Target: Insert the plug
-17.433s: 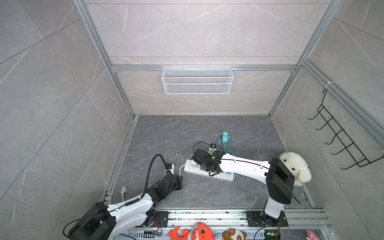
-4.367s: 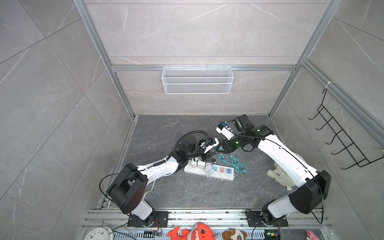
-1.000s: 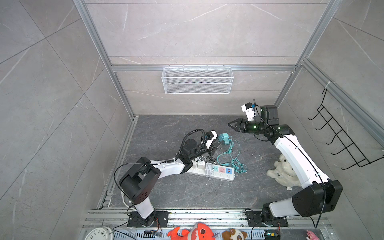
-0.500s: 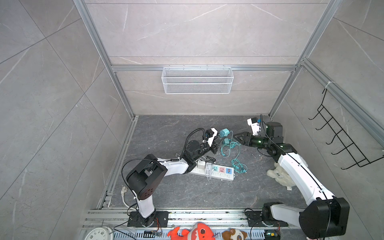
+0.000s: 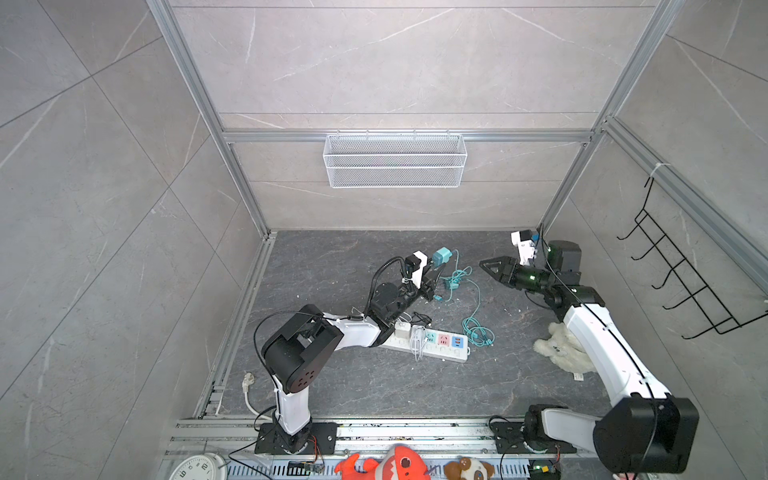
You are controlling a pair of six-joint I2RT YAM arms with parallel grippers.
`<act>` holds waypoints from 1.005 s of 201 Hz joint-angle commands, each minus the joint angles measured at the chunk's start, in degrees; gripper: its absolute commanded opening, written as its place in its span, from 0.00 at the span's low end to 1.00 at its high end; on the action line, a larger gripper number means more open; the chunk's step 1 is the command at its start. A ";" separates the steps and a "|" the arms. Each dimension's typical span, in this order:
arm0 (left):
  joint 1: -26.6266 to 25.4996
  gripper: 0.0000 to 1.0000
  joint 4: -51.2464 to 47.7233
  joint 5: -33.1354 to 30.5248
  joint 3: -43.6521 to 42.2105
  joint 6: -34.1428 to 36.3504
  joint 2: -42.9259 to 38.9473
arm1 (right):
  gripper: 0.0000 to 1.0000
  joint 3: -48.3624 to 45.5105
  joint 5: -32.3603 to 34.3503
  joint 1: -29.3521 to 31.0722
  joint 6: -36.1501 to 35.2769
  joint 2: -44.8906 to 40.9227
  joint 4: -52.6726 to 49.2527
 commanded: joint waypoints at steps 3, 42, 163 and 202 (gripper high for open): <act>-0.10 0.01 6.22 -1.59 -2.65 -1.70 -4.08 | 0.40 6.25 -10.09 0.34 3.72 4.97 10.18; -0.10 0.00 6.34 -2.61 -5.81 -2.34 -7.02 | 0.41 14.48 -20.82 2.02 -0.61 10.27 11.27; 2.65 0.00 6.34 -2.15 -4.20 -6.83 -11.18 | 0.33 2.66 -19.07 13.80 -8.57 6.59 10.92; 5.83 0.00 6.32 -1.34 -2.20 -14.15 -9.33 | 0.32 1.31 -20.44 13.79 -4.46 9.97 19.87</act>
